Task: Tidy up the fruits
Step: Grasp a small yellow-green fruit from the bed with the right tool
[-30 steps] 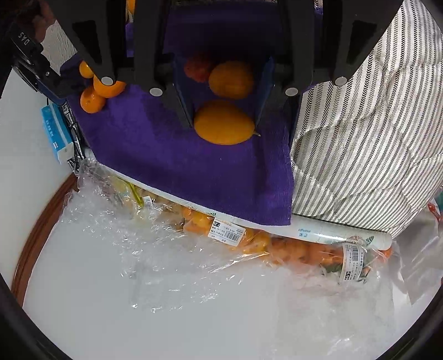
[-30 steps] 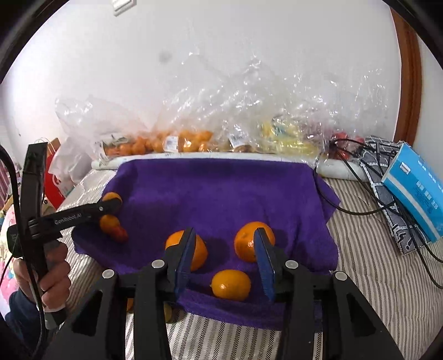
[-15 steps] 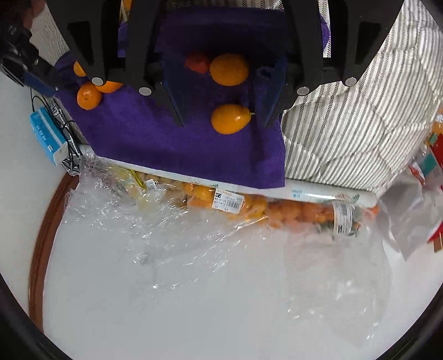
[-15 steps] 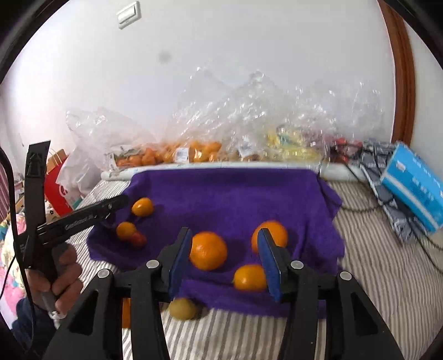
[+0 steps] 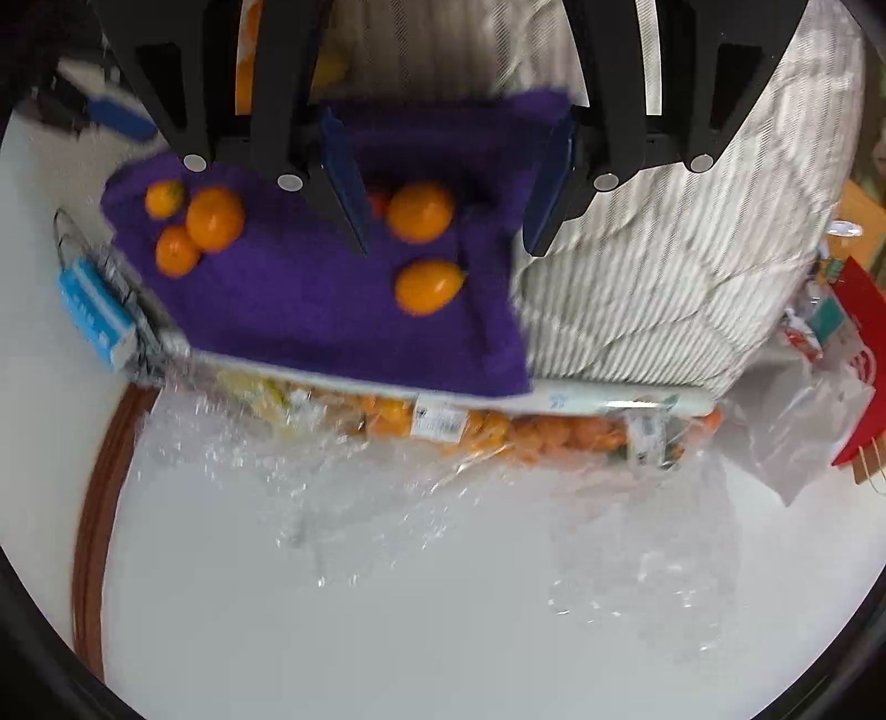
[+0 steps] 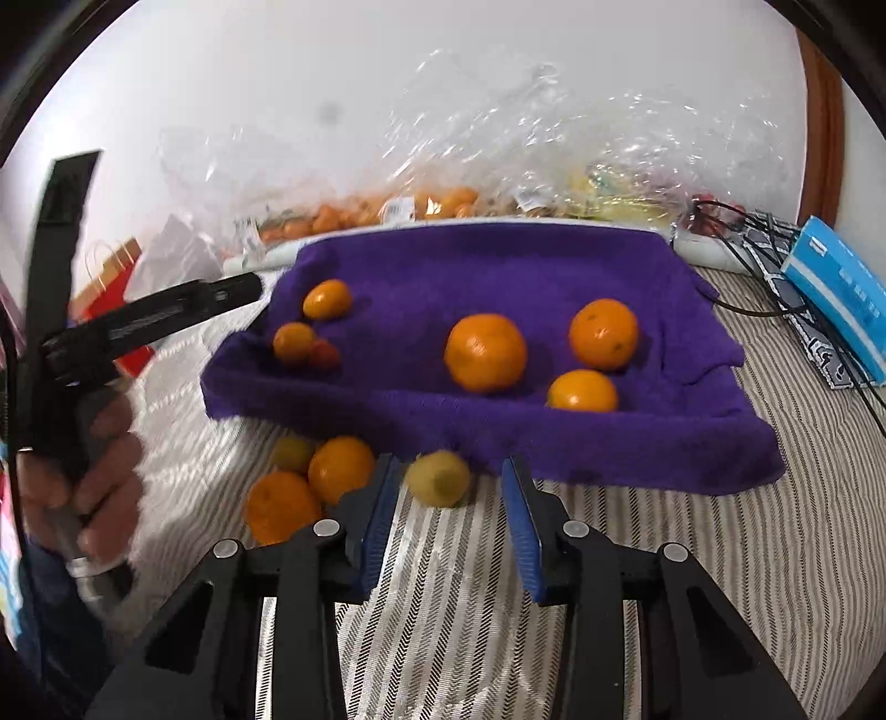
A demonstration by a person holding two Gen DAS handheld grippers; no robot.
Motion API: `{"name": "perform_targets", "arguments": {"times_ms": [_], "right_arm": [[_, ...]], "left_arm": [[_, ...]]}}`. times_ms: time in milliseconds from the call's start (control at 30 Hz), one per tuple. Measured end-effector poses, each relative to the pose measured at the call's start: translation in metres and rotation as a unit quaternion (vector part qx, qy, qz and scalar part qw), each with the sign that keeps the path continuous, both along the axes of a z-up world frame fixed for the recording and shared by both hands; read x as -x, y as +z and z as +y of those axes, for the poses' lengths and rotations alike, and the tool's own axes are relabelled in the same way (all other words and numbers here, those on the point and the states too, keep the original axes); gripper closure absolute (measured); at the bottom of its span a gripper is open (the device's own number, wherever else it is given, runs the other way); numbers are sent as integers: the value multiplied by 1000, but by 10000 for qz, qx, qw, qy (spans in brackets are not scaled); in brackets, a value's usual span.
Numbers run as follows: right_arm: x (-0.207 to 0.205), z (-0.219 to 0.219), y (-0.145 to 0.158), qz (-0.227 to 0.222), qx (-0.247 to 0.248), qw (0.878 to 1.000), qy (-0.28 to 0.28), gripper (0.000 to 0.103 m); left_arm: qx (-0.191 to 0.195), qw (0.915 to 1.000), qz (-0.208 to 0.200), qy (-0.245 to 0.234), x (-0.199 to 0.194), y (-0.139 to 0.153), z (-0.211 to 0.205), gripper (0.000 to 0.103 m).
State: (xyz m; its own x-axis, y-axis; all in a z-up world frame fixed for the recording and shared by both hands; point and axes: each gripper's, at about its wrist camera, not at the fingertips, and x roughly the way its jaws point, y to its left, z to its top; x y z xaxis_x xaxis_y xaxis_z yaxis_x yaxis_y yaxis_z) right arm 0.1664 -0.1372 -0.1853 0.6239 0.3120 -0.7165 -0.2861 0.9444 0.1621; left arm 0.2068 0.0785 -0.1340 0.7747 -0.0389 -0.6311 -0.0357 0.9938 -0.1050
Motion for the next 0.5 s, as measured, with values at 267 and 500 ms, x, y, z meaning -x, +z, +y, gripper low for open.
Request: {"name": "perform_targets", "arguments": {"times_ms": [267,500], "right_arm": [[-15,14,-21,169,180,9997,12,67],[-18,24,-24,65,485,9988,72,74]], "left_arm": [[24,9999,104,-67,31,-23,24,48],[228,9982,357,-426,27,-36,17,52]]}}
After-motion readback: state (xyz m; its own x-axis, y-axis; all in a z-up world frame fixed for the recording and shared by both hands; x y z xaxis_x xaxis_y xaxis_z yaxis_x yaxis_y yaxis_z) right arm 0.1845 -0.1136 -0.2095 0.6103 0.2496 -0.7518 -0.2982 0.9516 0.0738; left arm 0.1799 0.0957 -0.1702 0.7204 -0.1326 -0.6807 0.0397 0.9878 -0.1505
